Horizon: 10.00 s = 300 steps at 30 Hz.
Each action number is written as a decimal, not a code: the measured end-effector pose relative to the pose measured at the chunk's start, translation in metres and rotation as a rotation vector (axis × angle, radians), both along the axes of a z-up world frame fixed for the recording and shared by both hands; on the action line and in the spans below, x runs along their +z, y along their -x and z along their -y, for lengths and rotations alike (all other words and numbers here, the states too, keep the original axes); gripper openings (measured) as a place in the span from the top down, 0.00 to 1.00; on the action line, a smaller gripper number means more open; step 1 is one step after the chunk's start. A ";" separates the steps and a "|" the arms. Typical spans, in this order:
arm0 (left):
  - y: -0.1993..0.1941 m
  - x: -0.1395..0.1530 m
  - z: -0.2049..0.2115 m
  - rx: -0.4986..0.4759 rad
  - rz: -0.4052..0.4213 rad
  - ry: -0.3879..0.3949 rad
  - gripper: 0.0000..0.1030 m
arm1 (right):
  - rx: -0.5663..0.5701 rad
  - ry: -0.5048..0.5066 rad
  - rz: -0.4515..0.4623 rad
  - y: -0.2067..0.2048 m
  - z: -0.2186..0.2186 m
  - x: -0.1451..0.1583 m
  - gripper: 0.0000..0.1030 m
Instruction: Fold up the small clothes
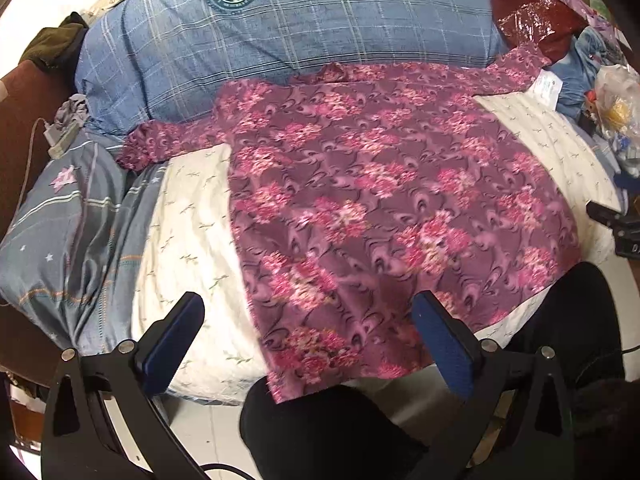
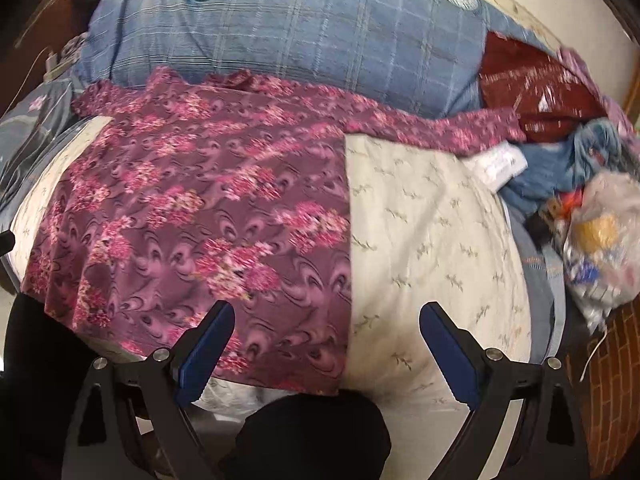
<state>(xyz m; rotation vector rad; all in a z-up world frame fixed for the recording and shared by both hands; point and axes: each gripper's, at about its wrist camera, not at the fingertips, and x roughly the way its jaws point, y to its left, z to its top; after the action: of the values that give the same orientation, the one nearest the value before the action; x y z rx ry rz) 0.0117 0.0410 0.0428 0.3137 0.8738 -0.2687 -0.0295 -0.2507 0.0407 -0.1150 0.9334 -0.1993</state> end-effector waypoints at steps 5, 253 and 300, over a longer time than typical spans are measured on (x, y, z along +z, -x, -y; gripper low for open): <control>-0.004 0.007 0.009 -0.015 0.010 0.004 0.00 | -0.051 -0.050 -0.011 -0.002 0.018 -0.007 0.08; -0.339 -0.012 -0.006 0.455 -0.177 0.494 0.94 | -0.289 -1.041 0.214 -0.263 0.116 -0.082 0.96; -0.425 -0.063 -0.258 0.835 -0.353 0.673 0.49 | -0.038 -0.737 0.195 -0.269 0.046 -0.105 0.75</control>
<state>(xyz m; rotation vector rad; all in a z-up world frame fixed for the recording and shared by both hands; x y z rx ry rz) 0.4365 0.2992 -0.0201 -0.7416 1.1281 0.1779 0.2390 -0.2965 -0.0644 0.5927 0.7659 0.1060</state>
